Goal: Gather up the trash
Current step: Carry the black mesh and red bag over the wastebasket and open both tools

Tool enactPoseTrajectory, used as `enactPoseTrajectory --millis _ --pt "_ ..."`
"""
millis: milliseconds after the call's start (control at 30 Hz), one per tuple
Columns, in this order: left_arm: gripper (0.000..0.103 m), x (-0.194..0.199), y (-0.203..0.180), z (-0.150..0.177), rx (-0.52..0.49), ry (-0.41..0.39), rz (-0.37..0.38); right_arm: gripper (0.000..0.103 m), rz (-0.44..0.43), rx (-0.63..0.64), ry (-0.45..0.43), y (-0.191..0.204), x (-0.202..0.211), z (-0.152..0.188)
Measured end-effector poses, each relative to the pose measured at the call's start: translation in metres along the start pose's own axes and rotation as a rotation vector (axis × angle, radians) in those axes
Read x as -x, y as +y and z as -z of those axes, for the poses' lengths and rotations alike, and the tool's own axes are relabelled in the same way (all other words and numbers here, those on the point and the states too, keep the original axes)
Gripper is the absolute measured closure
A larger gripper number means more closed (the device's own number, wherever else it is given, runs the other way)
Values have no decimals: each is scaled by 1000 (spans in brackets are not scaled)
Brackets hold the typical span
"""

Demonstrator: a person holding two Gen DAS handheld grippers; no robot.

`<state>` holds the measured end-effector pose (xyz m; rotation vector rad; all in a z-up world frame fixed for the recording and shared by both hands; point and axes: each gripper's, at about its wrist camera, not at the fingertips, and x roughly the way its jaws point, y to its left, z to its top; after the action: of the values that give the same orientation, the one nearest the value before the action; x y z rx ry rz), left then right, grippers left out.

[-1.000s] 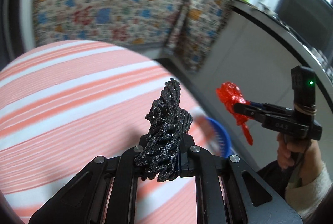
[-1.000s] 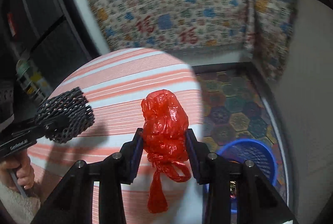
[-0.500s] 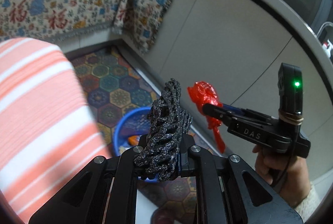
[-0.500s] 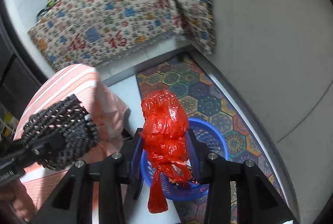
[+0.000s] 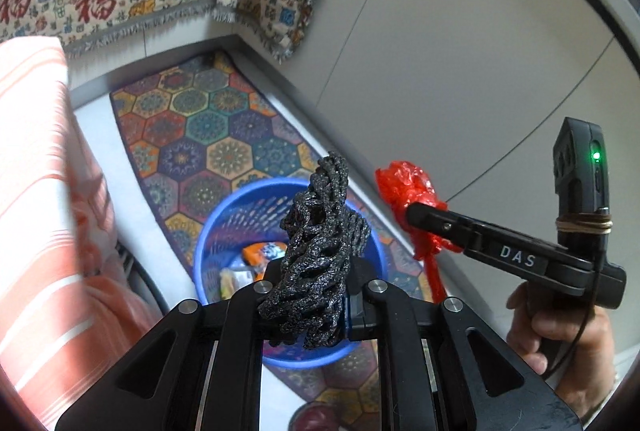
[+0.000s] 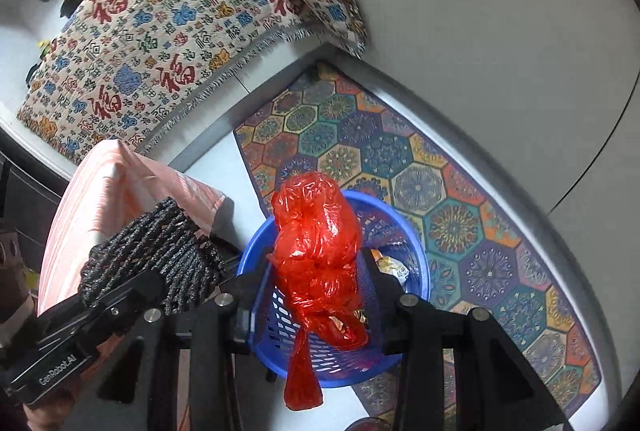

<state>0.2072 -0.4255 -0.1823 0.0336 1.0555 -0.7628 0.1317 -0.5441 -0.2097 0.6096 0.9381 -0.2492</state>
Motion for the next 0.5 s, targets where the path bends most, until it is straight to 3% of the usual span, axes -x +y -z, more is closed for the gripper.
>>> enactPoseTrajectory --millis 167,267,333,500 --pt "86 -20 -2 0 4 30 -16 61 15 -9 31 -9 -17 -1" --pt "71 -29 -3 0 2 45 -27 57 30 -16 32 -12 -23 -3" --pt "54 -31 -3 2 3 43 -43 52 31 -32 29 -15 -25 -3" --pt "43 -31 -1 2 4 30 -76 44 21 -49 47 -19 -31 -2"
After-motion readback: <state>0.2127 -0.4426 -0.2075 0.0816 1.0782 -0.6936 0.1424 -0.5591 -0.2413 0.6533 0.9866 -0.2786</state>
